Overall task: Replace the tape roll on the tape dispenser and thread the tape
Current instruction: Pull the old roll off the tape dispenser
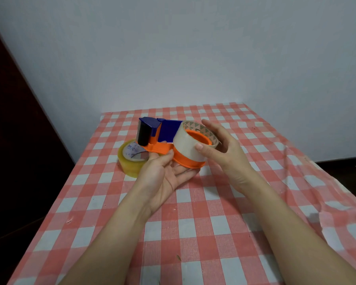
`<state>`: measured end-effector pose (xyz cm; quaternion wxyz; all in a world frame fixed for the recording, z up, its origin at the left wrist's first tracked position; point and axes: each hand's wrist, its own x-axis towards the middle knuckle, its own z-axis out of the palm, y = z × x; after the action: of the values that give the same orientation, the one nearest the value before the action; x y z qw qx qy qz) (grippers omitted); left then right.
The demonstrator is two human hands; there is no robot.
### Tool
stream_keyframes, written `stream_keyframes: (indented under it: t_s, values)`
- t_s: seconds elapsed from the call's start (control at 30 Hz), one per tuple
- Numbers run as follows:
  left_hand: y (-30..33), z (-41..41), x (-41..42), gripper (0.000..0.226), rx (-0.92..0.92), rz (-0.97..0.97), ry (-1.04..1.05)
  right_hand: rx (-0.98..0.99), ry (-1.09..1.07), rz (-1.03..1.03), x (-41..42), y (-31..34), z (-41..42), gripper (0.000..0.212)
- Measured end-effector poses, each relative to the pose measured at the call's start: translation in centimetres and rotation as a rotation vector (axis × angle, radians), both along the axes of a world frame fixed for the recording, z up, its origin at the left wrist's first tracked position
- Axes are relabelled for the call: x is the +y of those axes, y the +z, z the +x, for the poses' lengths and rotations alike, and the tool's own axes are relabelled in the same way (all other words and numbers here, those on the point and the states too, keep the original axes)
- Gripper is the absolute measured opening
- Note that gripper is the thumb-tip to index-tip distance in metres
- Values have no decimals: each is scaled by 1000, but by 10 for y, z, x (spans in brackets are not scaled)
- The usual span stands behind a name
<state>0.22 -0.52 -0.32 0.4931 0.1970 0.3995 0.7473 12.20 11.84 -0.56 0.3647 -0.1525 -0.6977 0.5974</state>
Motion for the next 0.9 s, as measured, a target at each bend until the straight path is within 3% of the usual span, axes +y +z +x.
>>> stream_keyframes:
  t_s: [0.27, 0.43, 0.6, 0.8, 0.9]
  values:
    - [1, 1, -1, 43, -1, 14, -21, 80, -36, -121, 6, -1, -3, 68]
    - [-2, -3, -1, 47, -14, 30, -27, 167, -72, -258, 6, 3, -1, 49]
    - [0, -6, -2, 48, -34, 72, -19, 260, -231, -418, 10, 9, 3, 45]
    - [0, -6, -2, 49, -28, 81, 39, -26, -563, -153, 14, 1, 6, 60]
    - [0, -8, -2, 50, -25, 88, 71, -166, -625, -84, 19, -4, 9, 71]
